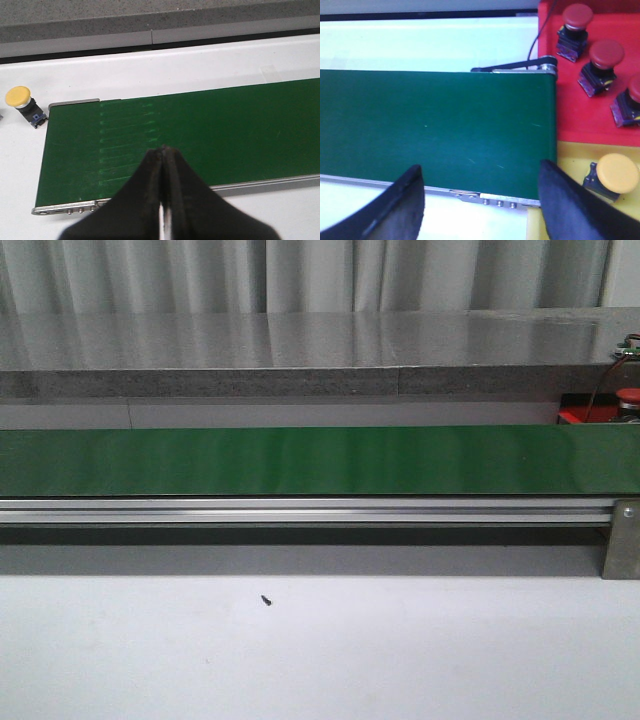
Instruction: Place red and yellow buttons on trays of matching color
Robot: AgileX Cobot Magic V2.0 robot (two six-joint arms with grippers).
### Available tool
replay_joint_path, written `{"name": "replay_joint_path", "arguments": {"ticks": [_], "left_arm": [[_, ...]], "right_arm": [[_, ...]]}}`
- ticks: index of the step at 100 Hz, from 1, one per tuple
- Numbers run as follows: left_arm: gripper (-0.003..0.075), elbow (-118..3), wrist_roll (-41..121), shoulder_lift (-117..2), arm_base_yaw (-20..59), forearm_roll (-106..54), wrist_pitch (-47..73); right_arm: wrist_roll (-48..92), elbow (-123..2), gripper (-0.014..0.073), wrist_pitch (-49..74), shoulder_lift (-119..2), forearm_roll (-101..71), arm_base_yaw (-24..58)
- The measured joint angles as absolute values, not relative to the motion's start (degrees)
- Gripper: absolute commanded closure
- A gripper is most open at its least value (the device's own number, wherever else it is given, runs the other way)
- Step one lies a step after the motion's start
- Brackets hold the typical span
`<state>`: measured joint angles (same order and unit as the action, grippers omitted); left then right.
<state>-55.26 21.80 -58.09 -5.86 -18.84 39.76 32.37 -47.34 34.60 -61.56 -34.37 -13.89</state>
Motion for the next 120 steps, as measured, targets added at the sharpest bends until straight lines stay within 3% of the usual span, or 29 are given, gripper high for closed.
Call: {"name": "replay_joint_path", "arguments": {"ticks": [35,71,84,91,108,120], "left_arm": [[0.0740,-55.26,21.80,-58.09,-5.86,-18.84,39.76],[0.0740,-55.26,21.80,-58.09,-5.86,-18.84,39.76],[0.0740,-55.26,21.80,-58.09,-5.86,-18.84,39.76],[0.0740,-55.26,21.80,-58.09,-5.86,-18.84,39.76],[0.0740,-55.26,21.80,-58.09,-5.86,-18.84,39.76],[0.0740,-55.26,21.80,-58.09,-5.86,-18.84,39.76]], "right_arm": [[23.04,-50.77,0.0162,42.47,-57.35,-23.17,-11.05],[0.00,-55.08,0.0162,47.87,-55.08,5.63,4.47],[-4.86,-55.08,0.0173,49.21,-53.29,9.97,6.34],[-5.81,-55.20,0.0244,49.87,-52.81,10.50,6.56],[-6.53,-55.22,0.0537,51.63,-52.61,10.63,6.56],[-6.53,-55.22,0.0666,52.00,-52.61,9.75,6.56]]}}
